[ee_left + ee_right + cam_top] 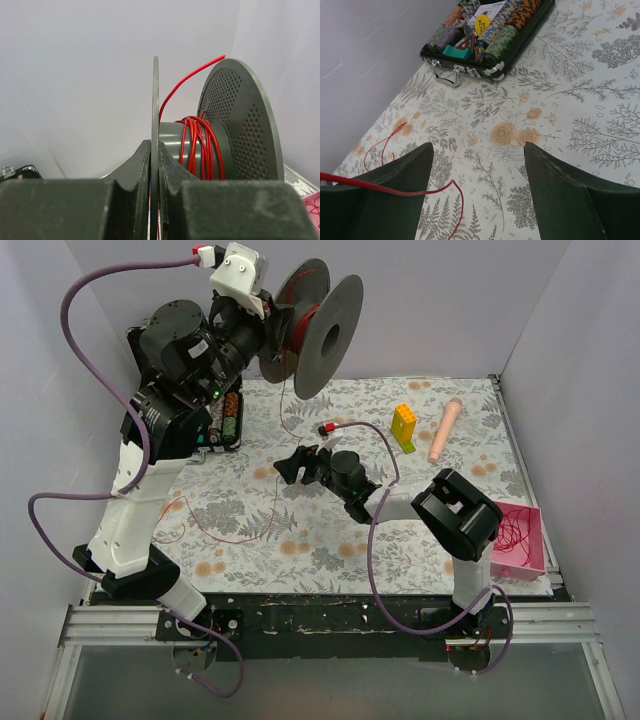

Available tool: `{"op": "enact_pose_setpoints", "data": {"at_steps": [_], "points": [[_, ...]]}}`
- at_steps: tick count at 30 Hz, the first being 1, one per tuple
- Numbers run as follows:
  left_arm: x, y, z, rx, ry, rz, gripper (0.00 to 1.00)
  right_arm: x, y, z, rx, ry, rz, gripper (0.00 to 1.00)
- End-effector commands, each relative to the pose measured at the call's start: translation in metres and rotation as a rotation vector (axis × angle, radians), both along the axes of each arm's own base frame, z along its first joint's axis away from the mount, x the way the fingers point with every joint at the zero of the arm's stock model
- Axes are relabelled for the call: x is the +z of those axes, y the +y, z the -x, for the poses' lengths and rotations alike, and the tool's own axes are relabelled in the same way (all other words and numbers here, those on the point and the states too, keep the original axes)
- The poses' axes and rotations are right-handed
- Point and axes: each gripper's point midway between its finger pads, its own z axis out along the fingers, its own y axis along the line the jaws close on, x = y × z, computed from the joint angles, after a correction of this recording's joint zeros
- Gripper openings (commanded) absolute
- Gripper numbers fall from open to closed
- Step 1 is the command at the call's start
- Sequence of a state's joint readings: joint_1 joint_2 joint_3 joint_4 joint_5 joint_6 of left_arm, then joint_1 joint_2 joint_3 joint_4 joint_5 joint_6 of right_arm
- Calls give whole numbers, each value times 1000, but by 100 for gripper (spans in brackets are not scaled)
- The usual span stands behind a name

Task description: Wrap the cables

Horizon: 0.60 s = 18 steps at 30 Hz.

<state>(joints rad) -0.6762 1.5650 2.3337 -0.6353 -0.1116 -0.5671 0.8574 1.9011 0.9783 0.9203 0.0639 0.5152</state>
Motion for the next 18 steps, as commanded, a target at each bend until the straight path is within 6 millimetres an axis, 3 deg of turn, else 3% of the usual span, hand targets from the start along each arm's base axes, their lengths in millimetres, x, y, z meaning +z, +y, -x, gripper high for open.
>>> {"op": "enact_pose_setpoints", "data": {"at_steps": [1,5,10,13,15,17,18], "points": [[31,6,19,-38,-62,80,0,48,-1,-19,-60,-43,-275,76],[21,-1,23,-82,-33,67,0,67,-15,-24,-70,-70,-364,50],[13,0,26,-91,-13,50,0,62,-55,-31,-136,-57,-337,8],[7,3,31,-97,-10,12,0,59,-95,-31,-185,-35,-335,1],[-7,4,34,-105,12,-37,0,54,-126,-34,-220,-9,-311,1],[-30,0,41,-148,44,-108,0,52,-147,-34,-211,12,-248,1],[-52,-3,43,-177,78,-165,0,49,-156,-34,-210,24,-193,1]]}}
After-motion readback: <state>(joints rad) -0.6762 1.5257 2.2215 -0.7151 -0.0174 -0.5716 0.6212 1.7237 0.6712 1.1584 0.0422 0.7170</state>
